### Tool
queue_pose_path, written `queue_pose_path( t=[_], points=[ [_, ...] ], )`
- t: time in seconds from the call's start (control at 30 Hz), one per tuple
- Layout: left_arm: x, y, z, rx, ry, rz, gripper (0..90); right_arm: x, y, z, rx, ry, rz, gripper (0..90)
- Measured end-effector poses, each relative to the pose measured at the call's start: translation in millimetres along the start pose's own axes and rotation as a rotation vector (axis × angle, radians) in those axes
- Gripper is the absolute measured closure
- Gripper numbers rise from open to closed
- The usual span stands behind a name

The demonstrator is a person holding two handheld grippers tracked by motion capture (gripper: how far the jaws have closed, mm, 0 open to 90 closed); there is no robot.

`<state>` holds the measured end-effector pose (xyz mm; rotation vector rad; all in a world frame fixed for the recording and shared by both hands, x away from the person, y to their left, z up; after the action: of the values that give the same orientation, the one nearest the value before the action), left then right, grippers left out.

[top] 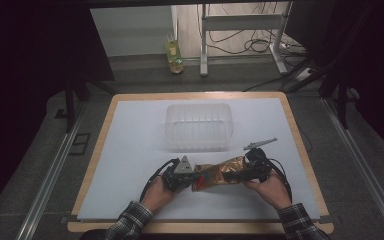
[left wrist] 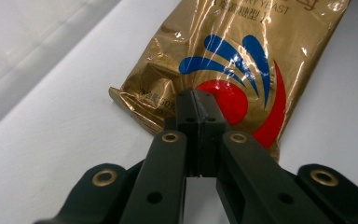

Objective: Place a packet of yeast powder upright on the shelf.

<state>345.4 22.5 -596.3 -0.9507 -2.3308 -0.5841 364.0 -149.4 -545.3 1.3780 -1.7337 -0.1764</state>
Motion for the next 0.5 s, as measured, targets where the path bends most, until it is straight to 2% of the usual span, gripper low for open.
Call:
queue_pose_path(
  t=[0.03,0.07,0.1,0.13,0.17,0.33,0.47,0.5],
  points=[
    [-0.4,-1.4,-0.7,0.014,-0.009,-0.001,89.7,0.1,0.7,-1.2,-0.006,-0.001,-0.006,40.1],
    [0.5,0.3,0.6,-0.013,0.003,-0.003,89.7,0.1,1.6,-3.2,-0.007,-0.001,-0.013,42.9],
    [0.5,0.3,0.6,-0.013,0.003,-0.003,89.7,0.1,1.6,-3.2,-0.007,-0.001,-0.013,42.9],
    [0.6,0.0,0.5,-0.016,-0.001,-0.008,89.7,0.4,3.5,-5.9,-0.011,-0.002,-0.019,49.1],
    [0.6,0.0,0.5,-0.016,-0.001,-0.008,89.6,0.4,3.5,-5.9,-0.011,-0.002,-0.019,49.1],
    [2.1,-0.7,0.7,-0.028,-0.012,-0.030,89.5,3.4,6.6,-12.6,-0.071,-0.029,-0.051,62.2],
    [3.5,0.0,0.9,-0.018,-0.016,-0.032,88.1,4.9,8.6,-14.8,-0.089,-0.033,-0.065,66.0],
    [3.2,-0.7,0.2,-0.003,-0.024,-0.028,87.6,5.8,9.6,-15.9,-0.103,-0.030,-0.068,66.9]
  ],
)
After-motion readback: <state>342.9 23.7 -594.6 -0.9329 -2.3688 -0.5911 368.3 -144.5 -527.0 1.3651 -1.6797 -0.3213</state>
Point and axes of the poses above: each handheld gripper's, and its own axes: x roughly backward along the jaws, z roughly out of its underside, y roughly to its left, the point moved 8 cm from there along -x, roughly forward along the jaws, and after that the axes turned 15 degrees about -z, right-handed, at the moved point
